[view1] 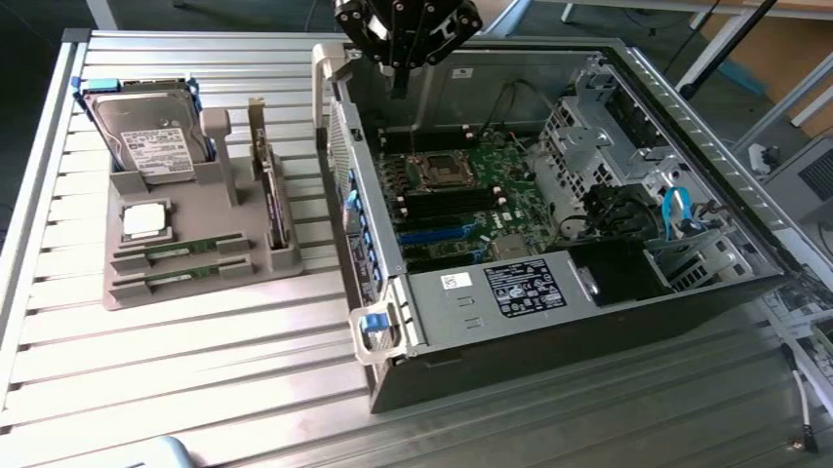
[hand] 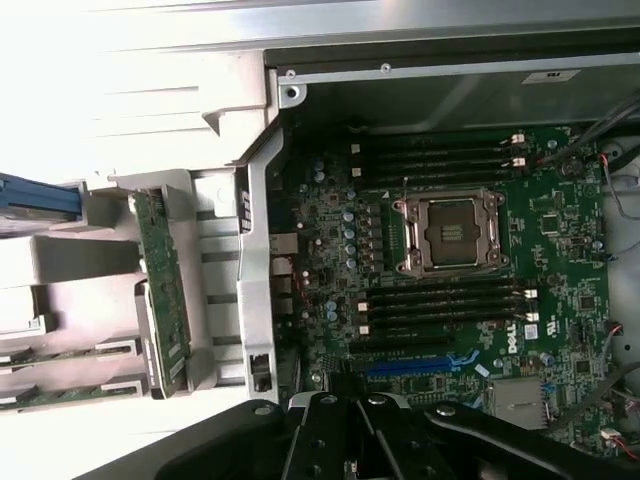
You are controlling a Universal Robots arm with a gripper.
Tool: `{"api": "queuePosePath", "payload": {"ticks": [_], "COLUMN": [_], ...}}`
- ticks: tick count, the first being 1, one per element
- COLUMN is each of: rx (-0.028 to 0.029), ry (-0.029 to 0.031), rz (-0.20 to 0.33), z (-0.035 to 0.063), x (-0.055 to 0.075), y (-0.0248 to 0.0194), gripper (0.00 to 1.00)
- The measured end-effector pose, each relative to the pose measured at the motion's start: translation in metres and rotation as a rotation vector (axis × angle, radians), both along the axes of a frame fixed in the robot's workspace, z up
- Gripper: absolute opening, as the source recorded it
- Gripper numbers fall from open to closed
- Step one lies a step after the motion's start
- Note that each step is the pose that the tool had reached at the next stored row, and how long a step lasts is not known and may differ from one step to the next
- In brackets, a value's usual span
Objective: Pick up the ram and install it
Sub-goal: 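Reach for the ram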
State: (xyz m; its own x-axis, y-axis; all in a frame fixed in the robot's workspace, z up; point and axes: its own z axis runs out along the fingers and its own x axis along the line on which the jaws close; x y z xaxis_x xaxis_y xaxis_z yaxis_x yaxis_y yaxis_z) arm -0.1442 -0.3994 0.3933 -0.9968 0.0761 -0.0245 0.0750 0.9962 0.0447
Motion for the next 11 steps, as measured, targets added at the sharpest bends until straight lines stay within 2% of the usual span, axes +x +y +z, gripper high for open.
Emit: {"api": "queuePosePath", "payload": {"ticks": [11], "rx": [0.0001], "ry": [0.0000], "rz": [0.000], "z": [0.0000], "x": [-0.019], "y": [0.0000], "gripper": [0.11]}}
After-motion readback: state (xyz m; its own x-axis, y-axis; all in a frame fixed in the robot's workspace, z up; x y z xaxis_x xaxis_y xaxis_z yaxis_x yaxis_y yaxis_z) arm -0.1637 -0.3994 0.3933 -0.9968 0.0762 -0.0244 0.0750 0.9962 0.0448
